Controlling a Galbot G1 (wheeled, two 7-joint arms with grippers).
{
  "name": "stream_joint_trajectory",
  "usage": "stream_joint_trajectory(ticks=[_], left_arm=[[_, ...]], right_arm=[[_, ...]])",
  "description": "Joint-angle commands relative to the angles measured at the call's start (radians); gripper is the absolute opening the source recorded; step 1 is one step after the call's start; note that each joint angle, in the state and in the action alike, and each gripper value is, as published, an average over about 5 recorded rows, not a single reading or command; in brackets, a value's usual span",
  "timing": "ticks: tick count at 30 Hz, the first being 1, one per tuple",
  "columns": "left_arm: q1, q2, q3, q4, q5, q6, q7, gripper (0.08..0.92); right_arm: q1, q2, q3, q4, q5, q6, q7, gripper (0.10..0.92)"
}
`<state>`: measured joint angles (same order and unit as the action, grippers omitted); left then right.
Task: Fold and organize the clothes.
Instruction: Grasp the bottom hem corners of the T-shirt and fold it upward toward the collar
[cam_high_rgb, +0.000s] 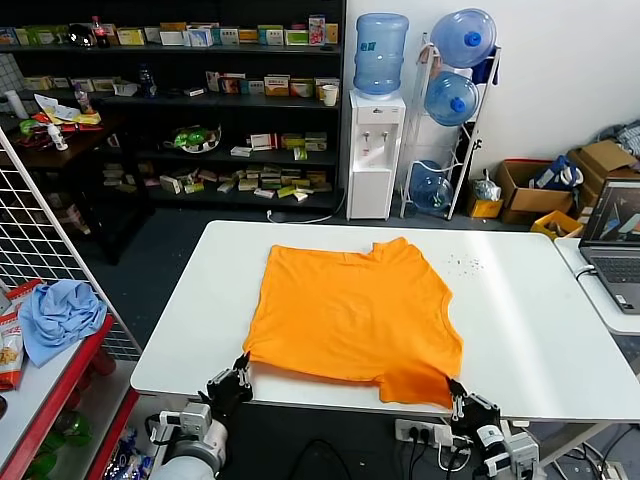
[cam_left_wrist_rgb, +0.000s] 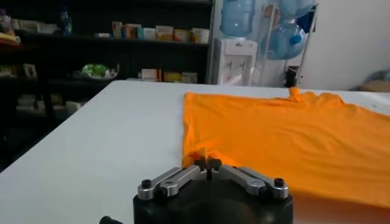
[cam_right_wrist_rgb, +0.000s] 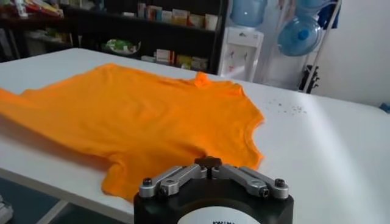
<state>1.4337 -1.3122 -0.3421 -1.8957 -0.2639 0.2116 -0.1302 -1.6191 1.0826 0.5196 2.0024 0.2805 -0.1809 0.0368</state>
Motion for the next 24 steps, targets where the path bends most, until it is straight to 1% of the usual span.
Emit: stream_joint_trajectory(ticks=[1,6,12,18,24], left_arm=[[-0.096,-0.023,0.005,0.046,0.02,-0.044,0.005,0.095],[-0.18,-0.034,0.018,0.131,0.018,-0.046,0.006,0.095],[-0.283,-0.039,0.046,0.267,0.014,-0.05,0.007,0.095],[-0.376,-0.034,0.082,0.372,0.016,-0.051,0.011,0.095],[-0.409,-0.015,0.104,0.423,0.018,-0.067,0.022,0.095]], right_arm=[[0.213,-0.024,-0.009,-0.189,-0.008,0.129,-0.007,0.124],[0.35,-0.03,-0.031,-0.331,0.013,0.154,-0.029,0.124],[0.474,-0.028,-0.09,-0.458,0.011,0.135,-0.051,0.124],[0.569,-0.018,-0.16,-0.552,0.02,0.098,-0.063,0.124],[0.618,0.011,-0.202,-0.605,0.049,0.051,-0.067,0.124]])
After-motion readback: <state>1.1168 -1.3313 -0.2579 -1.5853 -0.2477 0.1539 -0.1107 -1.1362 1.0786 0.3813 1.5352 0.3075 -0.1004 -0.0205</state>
